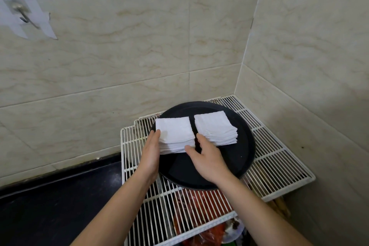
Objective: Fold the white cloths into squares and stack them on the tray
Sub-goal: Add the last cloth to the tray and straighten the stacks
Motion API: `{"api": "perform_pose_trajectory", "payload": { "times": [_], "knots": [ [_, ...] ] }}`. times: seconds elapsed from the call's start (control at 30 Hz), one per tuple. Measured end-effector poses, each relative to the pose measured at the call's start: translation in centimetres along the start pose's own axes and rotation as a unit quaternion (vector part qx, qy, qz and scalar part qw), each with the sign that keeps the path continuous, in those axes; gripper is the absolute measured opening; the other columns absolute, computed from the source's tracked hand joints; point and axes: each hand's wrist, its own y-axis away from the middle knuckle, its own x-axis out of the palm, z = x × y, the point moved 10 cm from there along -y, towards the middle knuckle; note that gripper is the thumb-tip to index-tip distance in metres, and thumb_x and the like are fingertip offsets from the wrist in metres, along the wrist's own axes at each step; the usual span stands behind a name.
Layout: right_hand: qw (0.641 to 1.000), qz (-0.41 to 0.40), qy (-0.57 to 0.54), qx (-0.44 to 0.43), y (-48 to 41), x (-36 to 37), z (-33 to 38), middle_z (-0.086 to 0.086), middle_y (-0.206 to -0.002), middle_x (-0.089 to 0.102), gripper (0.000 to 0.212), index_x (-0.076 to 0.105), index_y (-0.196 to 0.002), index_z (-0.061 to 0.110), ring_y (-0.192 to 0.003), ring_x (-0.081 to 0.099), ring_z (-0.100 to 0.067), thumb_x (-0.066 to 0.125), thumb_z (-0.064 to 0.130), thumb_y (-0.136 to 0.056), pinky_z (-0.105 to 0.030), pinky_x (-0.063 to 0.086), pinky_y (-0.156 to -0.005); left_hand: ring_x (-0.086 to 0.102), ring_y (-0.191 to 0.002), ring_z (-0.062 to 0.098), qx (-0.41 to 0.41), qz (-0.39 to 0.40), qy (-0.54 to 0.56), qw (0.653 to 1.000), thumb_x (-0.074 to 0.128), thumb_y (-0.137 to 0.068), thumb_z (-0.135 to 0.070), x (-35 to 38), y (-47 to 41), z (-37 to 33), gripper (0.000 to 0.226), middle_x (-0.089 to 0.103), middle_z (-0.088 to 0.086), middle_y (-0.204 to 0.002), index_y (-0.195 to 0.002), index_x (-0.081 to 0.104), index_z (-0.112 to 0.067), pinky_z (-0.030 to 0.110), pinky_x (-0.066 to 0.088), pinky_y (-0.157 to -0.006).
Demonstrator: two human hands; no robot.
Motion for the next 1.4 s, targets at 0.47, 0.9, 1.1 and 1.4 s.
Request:
{"api": "perform_pose_trajectory", "payload": {
  "times": [0.47,0.9,1.1,1.4],
  "knots": [
    [0.989,-0.065,-0.094,0.096,-6.5,-9.6,-7.4,0.007,-0.149,0.043,0.058,0.030,-0.155,0.017,-0.135,0.043,-0.016,0.050,0.021,-0.101,-0.033,0.035,-0.109,0.059,-0.119,0.024,0.047,-0.028,0.008,0.998,0.042,-0.093,-0.040,2.8,3.1,-2.9,0.049,0.061,0.000,-0.133,-0.141,0.048,-0.033,0.050,0.045,-0.105],
    [0.995,-0.081,-0.053,0.037,-5.7,-9.8,-6.7,0.006,-0.148,0.047,0.051,0.041,-0.150,0.022,-0.138,0.043,-0.016,0.052,0.026,-0.100,-0.032,0.036,-0.109,0.055,-0.127,0.019,0.070,0.011,-0.090,0.993,0.048,-0.092,-0.044,2.9,3.0,-4.3,0.050,0.053,-0.004,-0.145,-0.141,0.049,-0.035,0.040,0.044,-0.105],
    [0.974,-0.163,-0.150,-0.039,-2.3,-12.7,-6.1,0.000,-0.095,0.075,0.027,0.073,-0.102,0.015,-0.093,0.070,-0.017,0.051,0.032,-0.103,-0.035,0.058,-0.079,0.028,-0.145,0.014,0.236,-0.077,-0.284,0.926,0.042,-0.104,-0.037,3.3,1.5,-13.5,0.054,0.033,0.000,-0.158,-0.152,0.034,-0.013,0.022,0.018,-0.111],
    [0.988,0.103,-0.116,0.021,-3.3,-5.2,-7.3,-0.002,-0.098,0.078,0.037,0.076,-0.102,0.013,-0.094,0.073,-0.013,0.041,0.021,-0.106,-0.031,0.057,-0.088,0.051,-0.129,0.027,0.135,0.209,-0.571,0.782,0.027,-0.102,-0.057,19.3,-6.2,-10.0,0.062,0.056,0.009,-0.140,-0.136,0.056,-0.013,0.034,0.036,-0.109]
  ]
}}
